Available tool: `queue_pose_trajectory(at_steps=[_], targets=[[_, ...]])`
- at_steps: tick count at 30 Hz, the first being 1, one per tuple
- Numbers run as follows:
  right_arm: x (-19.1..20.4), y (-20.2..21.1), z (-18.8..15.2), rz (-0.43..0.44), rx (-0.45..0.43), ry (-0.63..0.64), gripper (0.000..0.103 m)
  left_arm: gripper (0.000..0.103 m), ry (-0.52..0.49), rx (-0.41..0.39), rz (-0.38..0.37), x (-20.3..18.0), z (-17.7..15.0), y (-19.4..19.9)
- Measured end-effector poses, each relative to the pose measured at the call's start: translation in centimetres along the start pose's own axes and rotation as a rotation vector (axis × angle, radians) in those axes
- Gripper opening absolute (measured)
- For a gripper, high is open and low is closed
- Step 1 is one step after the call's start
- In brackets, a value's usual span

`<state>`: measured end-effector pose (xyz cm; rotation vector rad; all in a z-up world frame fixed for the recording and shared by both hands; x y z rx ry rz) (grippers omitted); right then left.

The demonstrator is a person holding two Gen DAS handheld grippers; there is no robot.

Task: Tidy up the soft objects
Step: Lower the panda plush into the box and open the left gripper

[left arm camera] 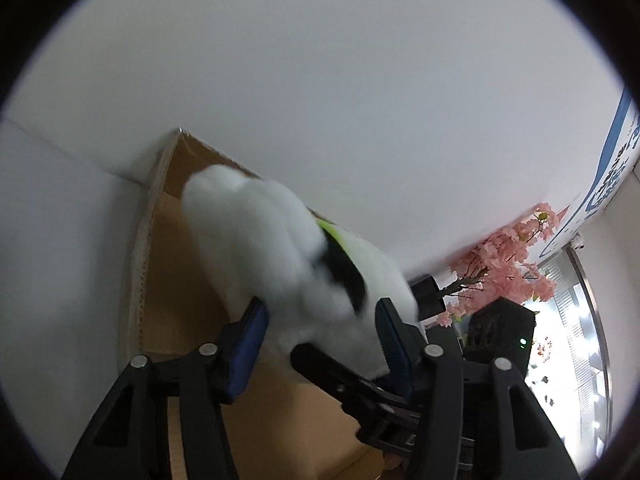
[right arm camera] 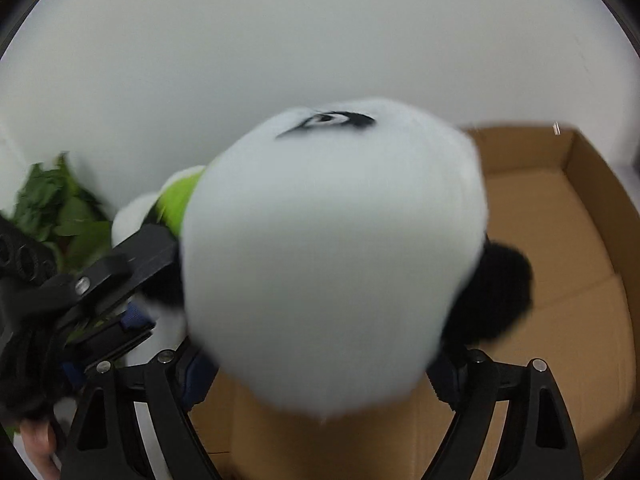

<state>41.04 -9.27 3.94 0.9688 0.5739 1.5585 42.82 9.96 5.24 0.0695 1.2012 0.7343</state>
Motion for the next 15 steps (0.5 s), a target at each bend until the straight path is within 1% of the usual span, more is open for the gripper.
queue_pose_trajectory(at_steps=[3, 5, 6, 7, 9, 10, 12, 14, 15], targets=[[-1.3, -2.6, -0.1, -0.008, 0.124, -0.058, 0.085, 0.046, 0.029, 0.029, 0.043, 0.5, -0.5, -1.2], [0.8, -4.2, 0.0, -0.027, 0.18, -0.056, 0.085, 0.046, 0.027, 0.027, 0.056, 0.3, -0.7, -0.9], [0.7, -4.2, 0.0, -0.025, 0.189, -0.04, 0.085, 0.046, 0.016, 0.027, 0.075, 0.1, -0.9, -0.6], [2.8, -4.6, 0.1, -0.033, 0.19, -0.015, 0.085, 0.046, -0.007, 0.026, 0.097, -0.1, -1.2, 0.1], [3.6, -3.1, 0.5, -0.055, 0.164, 0.022, 0.085, 0.046, -0.064, -0.009, 0.118, -1.4, -2.0, 2.4], [3.8, -2.2, 0.8, -0.049, 0.144, 0.029, 0.085, 0.049, -0.083, -0.027, 0.126, -2.2, -2.3, 3.2], [4.9, 1.0, 1.2, -0.043, 0.059, 0.067, 0.088, 0.051, -0.167, -0.077, 0.18, -4.0, -4.1, 6.1], [5.2, 4.1, 1.0, -0.059, -0.028, 0.102, 0.093, 0.057, -0.269, -0.132, 0.242, -5.5, -5.9, 9.0], [5.4, 6.4, 0.5, -0.071, -0.096, 0.114, 0.097, 0.06, -0.308, -0.161, 0.274, -6.2, -6.7, 10.1]])
Point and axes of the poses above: each gripper's, at about its wrist camera, not at the fingertips, and y roughly against the way its jaws point, x to its left, z to its top, the point moved 4 cm from there along -y, roughly the way its jaws point, and after that the axes turned 5 degrees about y, right-handed, at the moved point
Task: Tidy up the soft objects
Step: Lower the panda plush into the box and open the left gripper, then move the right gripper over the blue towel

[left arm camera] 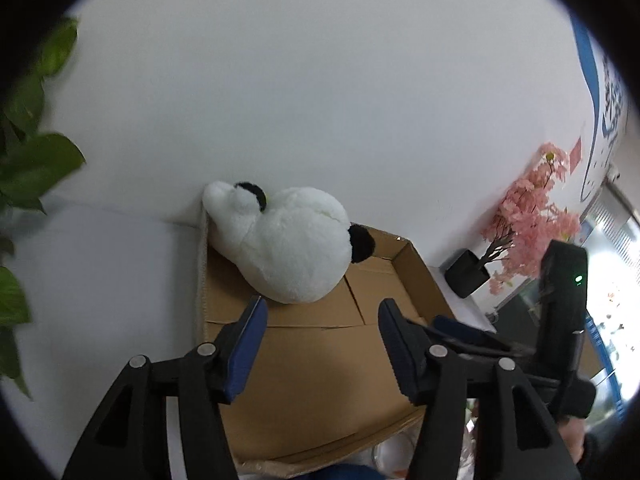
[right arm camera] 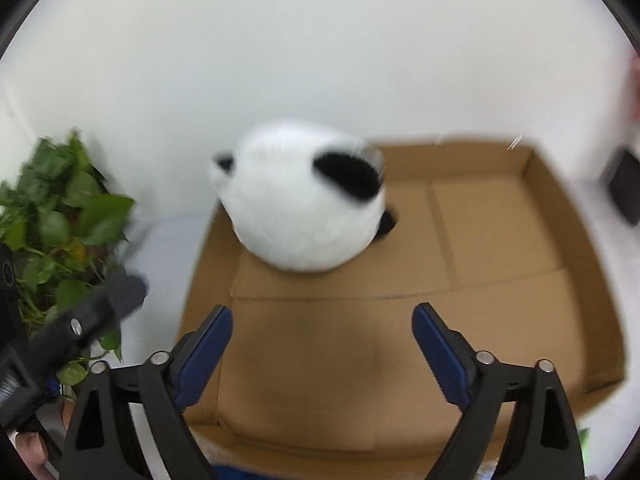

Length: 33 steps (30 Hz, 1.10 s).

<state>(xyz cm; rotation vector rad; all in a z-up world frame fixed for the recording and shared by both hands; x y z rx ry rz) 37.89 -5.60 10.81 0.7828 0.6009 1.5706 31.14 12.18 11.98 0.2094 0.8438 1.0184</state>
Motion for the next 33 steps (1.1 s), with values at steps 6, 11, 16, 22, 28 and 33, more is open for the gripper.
queue_pose_trajectory(at_steps=[6, 11, 16, 22, 28, 33], targets=[[2.0, 10.4, -6.6, -0.025, -0.205, 0.113, 0.101, 0.083, -0.166, -0.188, 0.236, -4.6, -5.2, 8.3], [-2.6, 17.5, -14.7, 0.015, -0.333, 0.096, 0.101, 0.084, -0.207, -0.228, 0.37, -7.0, -10.2, 11.3], [-8.6, 21.2, -22.1, -0.001, -0.354, 0.062, 0.059, 0.062, -0.19, -0.209, 0.292, -9.5, -13.9, 11.7], [-11.5, 22.3, -27.4, -0.007, -0.368, 0.072, 0.103, 0.043, -0.207, -0.193, 0.28, -11.8, -15.5, 10.6], [-12.9, 21.4, -33.3, 0.24, -0.197, 0.142, 0.103, 0.101, -0.119, -0.091, 0.31, -9.7, -17.6, 8.5], [-10.6, 18.9, -36.4, 0.409, -0.114, 0.103, 0.103, 0.101, -0.104, -0.036, 0.301, -9.2, -18.6, 7.1]])
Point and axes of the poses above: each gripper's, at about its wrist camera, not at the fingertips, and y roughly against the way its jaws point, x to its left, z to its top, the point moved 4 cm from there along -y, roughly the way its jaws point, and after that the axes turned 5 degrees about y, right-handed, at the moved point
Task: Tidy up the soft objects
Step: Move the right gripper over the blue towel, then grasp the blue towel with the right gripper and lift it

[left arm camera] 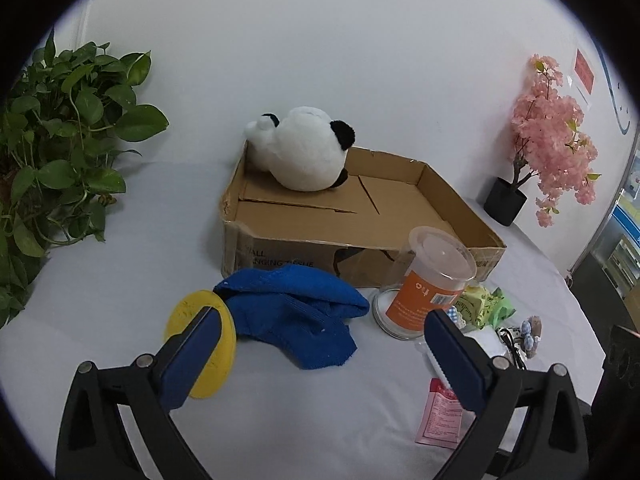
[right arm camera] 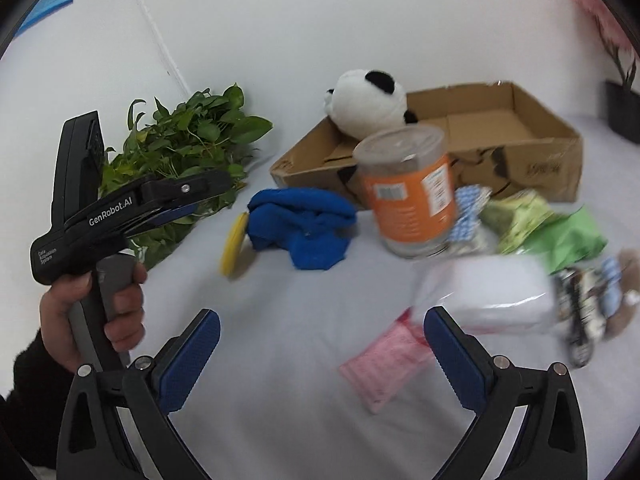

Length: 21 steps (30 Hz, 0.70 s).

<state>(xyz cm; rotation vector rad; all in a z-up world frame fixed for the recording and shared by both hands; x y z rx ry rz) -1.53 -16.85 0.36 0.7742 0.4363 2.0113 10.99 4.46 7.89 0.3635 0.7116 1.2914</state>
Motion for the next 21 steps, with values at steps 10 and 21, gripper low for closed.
queue_pose_trajectory(at_steps=[10, 21], targets=[[4.1, -8.1, 1.1, -0.18, 0.023, 0.188, 0.102, 0.101, 0.024, 0.073, -0.013, 3.3, 1.7, -3.6], [3.1, -17.3, 7.1, -0.281, 0.16, 0.156, 0.097, 0.086, 0.102, 0.26, -0.216, 5.9, 4.1, -9.5]])
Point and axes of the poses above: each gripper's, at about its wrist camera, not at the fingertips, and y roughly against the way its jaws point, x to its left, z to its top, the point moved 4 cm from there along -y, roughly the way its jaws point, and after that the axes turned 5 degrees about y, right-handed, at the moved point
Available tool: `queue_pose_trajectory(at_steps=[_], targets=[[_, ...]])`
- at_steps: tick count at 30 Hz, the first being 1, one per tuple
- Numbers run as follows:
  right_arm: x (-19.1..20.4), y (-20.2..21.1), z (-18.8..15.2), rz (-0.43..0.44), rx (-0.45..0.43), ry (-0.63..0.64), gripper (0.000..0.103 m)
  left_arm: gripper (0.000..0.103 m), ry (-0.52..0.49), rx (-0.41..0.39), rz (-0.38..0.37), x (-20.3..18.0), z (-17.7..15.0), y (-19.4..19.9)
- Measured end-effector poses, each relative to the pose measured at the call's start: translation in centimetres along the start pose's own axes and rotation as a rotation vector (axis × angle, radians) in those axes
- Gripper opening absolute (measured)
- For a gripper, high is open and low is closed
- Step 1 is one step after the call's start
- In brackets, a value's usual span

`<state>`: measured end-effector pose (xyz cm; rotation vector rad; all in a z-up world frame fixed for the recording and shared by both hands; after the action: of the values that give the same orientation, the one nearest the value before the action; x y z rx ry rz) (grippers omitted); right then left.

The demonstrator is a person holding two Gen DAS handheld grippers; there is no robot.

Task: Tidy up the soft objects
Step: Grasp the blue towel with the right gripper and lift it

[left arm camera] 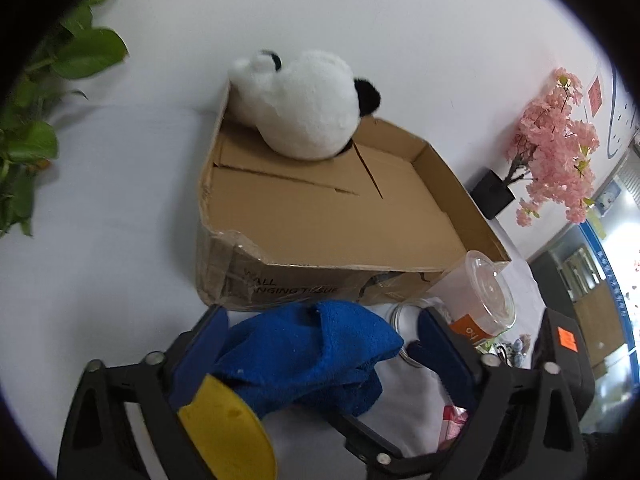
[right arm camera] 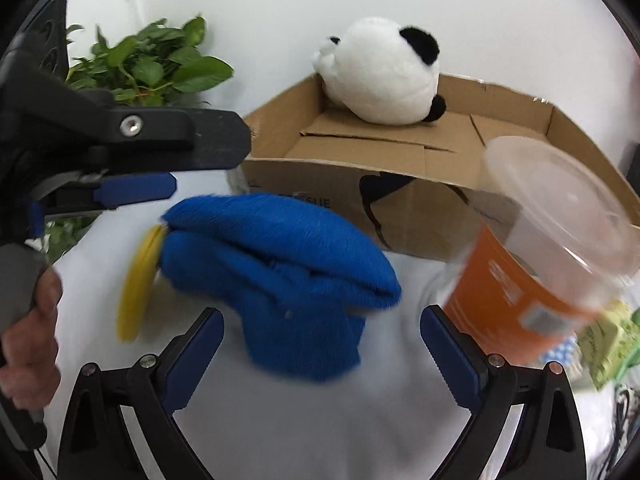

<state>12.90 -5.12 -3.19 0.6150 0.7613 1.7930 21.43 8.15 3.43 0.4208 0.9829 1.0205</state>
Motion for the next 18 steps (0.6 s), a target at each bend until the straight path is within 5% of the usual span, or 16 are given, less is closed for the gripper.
queue_pose_trajectory(at_steps=[3, 10, 18], targets=[[0.4, -1.3, 0.6, -0.019, 0.01, -0.025, 0.094, 0.06, 0.039, 0.1, -0.014, 0.7, -0.5, -1.6], [2.7, -2.4, 0.1, 0.032, 0.041, 0.061, 0.037, 0.032, 0.025, 0.165, -0.079, -0.7, -3.4, -1.3], [1.6, 4.6, -2.5, 0.092, -0.072, 0.052, 0.022, 0.027, -0.006, 0.149, -0.24, -6.0, -7.2, 3.2]])
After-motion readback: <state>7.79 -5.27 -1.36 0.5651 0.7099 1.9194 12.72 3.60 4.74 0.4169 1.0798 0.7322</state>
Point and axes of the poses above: each gripper's, at about its wrist camera, not at the fingertips, and y roughly against the way its jaws point, x to its left, z to its top, the point moved 4 cm from there along -y, roughly the way its jaws point, and after that the axes turned 5 degrees about y, right-handed, at the moved point
